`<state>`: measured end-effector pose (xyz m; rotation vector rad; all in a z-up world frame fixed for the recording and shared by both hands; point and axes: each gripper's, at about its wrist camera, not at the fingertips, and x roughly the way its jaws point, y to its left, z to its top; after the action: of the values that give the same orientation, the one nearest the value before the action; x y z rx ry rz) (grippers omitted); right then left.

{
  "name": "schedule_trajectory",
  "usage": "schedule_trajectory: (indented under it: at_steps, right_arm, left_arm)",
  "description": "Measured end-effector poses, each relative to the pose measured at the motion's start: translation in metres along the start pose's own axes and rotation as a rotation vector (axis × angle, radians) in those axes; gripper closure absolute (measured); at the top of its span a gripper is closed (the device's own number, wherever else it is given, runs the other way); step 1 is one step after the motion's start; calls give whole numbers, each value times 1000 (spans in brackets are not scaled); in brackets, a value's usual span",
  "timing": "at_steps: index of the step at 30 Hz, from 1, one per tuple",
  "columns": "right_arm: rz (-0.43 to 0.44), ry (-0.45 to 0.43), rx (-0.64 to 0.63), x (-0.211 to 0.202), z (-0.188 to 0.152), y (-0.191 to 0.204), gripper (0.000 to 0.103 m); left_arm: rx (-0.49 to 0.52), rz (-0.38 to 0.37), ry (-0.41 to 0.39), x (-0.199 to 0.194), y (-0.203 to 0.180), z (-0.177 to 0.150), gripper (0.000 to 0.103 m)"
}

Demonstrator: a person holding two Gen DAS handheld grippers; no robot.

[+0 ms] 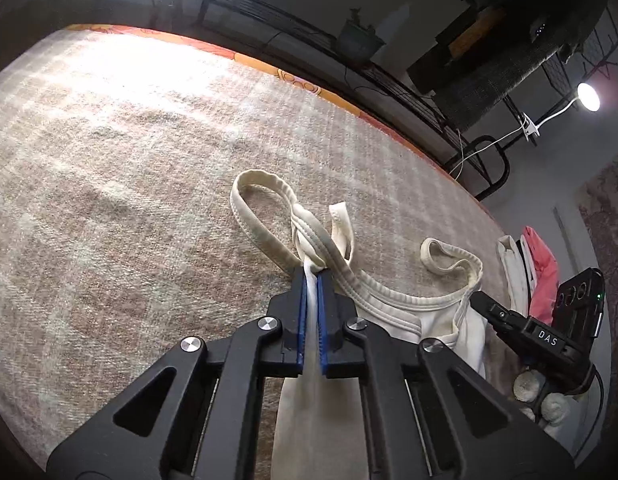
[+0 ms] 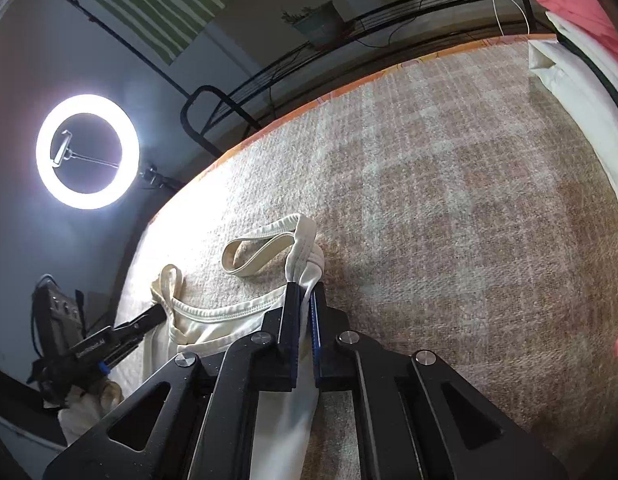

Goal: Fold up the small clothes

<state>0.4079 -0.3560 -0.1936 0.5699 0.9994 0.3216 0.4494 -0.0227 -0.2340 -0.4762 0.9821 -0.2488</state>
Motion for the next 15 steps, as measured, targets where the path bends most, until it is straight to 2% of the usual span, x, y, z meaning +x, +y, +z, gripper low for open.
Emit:
schedule_trajectory:
  at_steps: [6,15]
  right_arm:
    - [3,-20,-6,-4,2,9,101]
    - [23,-67,-80,-43,10,43,101]
  left_arm:
    - [18,-28,-19,-15,-4,2,101]
    - [100,-37,-65,-60,-28,-1,102]
